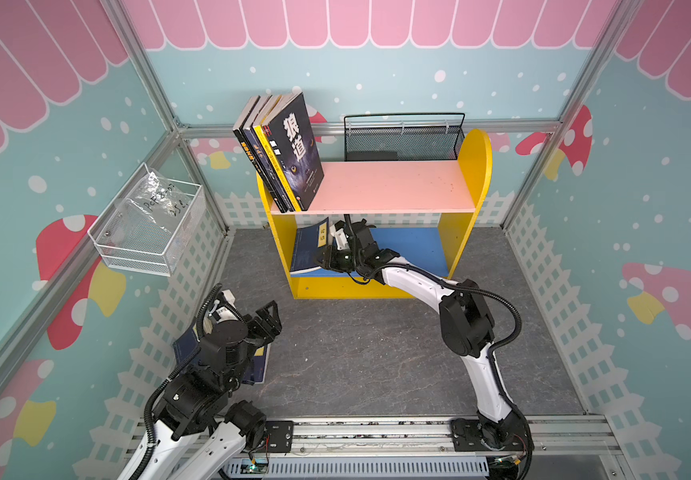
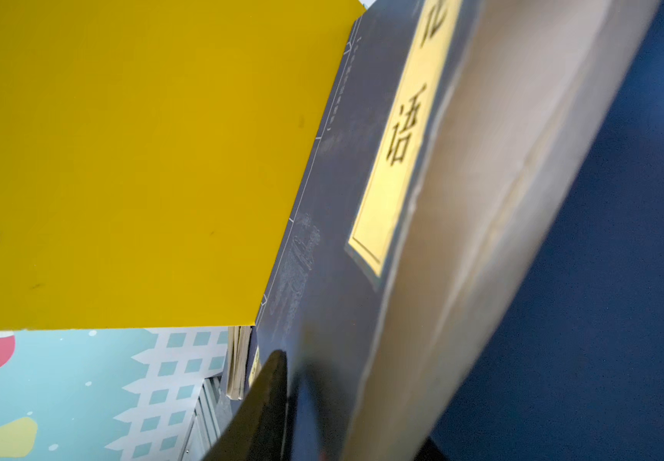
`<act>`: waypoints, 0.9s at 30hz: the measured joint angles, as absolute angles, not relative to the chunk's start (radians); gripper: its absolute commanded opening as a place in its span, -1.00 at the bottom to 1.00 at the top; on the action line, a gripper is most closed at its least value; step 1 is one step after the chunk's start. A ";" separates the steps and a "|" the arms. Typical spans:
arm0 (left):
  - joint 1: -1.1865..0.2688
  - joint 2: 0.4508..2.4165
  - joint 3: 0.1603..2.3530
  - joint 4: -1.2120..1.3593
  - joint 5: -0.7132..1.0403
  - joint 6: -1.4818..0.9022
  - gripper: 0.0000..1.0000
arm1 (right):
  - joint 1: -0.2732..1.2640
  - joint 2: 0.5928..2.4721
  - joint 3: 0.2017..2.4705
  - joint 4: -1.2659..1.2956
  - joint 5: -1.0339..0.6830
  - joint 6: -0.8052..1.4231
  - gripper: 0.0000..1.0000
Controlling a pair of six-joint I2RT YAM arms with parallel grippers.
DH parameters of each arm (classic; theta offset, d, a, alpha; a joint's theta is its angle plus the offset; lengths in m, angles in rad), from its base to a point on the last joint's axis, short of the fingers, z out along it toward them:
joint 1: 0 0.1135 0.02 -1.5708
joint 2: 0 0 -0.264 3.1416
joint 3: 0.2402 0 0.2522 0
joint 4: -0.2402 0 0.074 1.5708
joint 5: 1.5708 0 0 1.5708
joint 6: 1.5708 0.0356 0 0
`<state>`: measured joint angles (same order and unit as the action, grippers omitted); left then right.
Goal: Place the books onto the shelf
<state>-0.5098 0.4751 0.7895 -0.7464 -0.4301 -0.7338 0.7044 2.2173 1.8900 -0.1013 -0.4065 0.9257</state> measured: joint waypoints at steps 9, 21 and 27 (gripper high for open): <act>-0.510 0.475 0.789 -0.746 -0.430 -0.734 0.59 | 0.705 2.217 1.890 -0.106 -0.408 0.920 -0.55; -0.510 0.475 0.784 -0.743 -0.429 -0.737 0.59 | 0.705 2.218 1.890 -0.112 -0.407 0.909 -0.31; -0.510 0.475 0.784 -0.743 -0.426 -0.738 0.59 | 0.705 2.217 1.890 -0.114 -0.407 0.905 -0.25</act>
<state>-0.5098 0.4747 0.7837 -0.7433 -0.4259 -0.7376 0.7052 2.2173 1.8904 -0.1139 -0.4072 0.9051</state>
